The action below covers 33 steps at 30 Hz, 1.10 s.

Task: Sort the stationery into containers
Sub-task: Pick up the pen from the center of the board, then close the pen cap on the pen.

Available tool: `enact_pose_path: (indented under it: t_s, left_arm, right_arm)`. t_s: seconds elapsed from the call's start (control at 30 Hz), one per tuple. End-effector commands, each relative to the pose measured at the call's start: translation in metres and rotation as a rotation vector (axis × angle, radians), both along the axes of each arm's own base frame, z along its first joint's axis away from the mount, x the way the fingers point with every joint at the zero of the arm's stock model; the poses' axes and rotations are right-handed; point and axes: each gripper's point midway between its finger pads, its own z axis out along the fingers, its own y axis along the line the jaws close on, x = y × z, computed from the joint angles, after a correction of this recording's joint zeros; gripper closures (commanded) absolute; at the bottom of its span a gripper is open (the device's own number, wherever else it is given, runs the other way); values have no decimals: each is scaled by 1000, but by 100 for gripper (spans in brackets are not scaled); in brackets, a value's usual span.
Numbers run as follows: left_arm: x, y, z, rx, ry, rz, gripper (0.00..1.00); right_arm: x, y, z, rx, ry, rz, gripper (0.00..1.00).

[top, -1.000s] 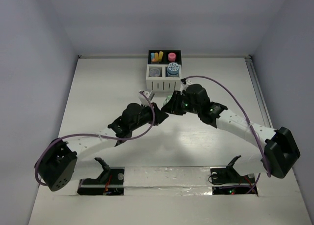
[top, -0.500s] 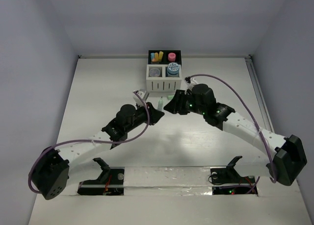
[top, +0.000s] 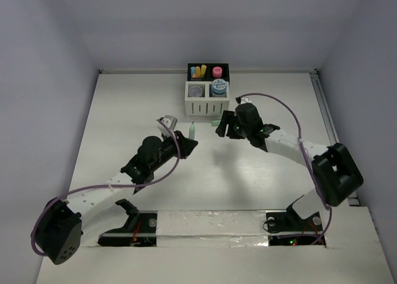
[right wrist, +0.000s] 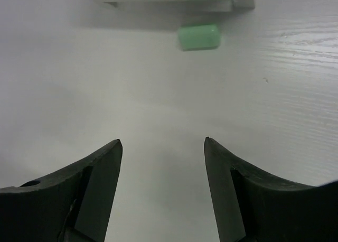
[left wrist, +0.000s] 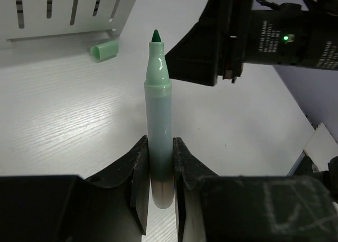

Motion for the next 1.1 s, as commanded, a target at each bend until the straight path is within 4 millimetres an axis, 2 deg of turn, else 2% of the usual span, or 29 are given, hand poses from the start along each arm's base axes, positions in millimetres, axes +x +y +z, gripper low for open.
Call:
enact_pose_path:
  t_s: [0.0, 0.03, 0.1, 0.13, 0.23, 0.27, 0.33, 0.37, 0.57, 0.6, 0.8, 0.93, 1.07]
  left_arm:
    - [2, 7, 11, -19, -70, 29, 100]
    - [2, 8, 11, -19, -73, 32, 100]
    - [5, 11, 10, -15, -76, 45, 100]
    - [5, 12, 9, -11, -75, 46, 100]
    - [5, 12, 9, -13, -75, 47, 100]
    - [5, 11, 10, -18, -80, 44, 100]
    - [4, 11, 9, -18, -77, 42, 100]
    - [4, 11, 10, -19, -79, 42, 100]
    - [5, 10, 8, -14, -75, 39, 100]
    - [4, 10, 7, -13, -73, 39, 100]
    - [5, 11, 9, -15, -78, 40, 100]
    - [4, 10, 11, -18, -81, 37, 100]
    - [4, 11, 10, -16, -81, 40, 100]
  right_arm:
    - [46, 1, 22, 3, -152, -90, 30]
    - [52, 3, 5, -18, -129, -95, 28]
    - [63, 4, -3, -32, -141, -122, 24]
    - [66, 5, -20, -50, -116, -130, 24]
    - [79, 8, -31, -56, -117, -154, 24]
    - [82, 9, -44, -70, -99, -158, 24]
    - [90, 15, -48, -62, -98, -165, 24]
    - [93, 16, -58, -74, -88, -164, 24]
    - [107, 23, -74, -99, -75, -161, 23]
    - [107, 23, -82, -112, -63, -160, 23]
    - [108, 16, -92, -153, -44, -186, 26]
    - [107, 13, -97, -184, -39, -176, 37]
    - [102, 12, -106, -214, -20, -142, 43]
